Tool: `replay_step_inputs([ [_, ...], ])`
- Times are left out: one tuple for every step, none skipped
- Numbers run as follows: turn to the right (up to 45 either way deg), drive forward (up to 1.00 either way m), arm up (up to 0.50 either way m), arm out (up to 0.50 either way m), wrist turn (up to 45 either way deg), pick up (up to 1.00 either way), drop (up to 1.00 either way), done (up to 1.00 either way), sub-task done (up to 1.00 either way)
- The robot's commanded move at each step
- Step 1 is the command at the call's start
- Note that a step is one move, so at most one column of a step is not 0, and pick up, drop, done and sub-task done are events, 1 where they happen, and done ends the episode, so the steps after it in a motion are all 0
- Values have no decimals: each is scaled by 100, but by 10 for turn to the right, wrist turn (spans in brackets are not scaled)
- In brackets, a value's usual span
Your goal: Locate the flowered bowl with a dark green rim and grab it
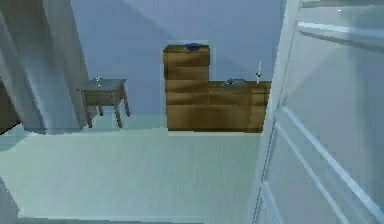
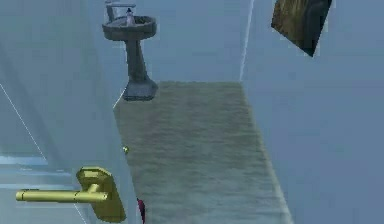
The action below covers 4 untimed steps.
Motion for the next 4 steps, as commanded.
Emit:
replay_step_inputs([
  [0,100,0,0,0,0,0,0,0],
  [90,0,0,0,0,0,0,0,0],
  [0,20,0,0,0,0,0,0,0],
  [120,0,0,0,0,0,0,0,0],
])
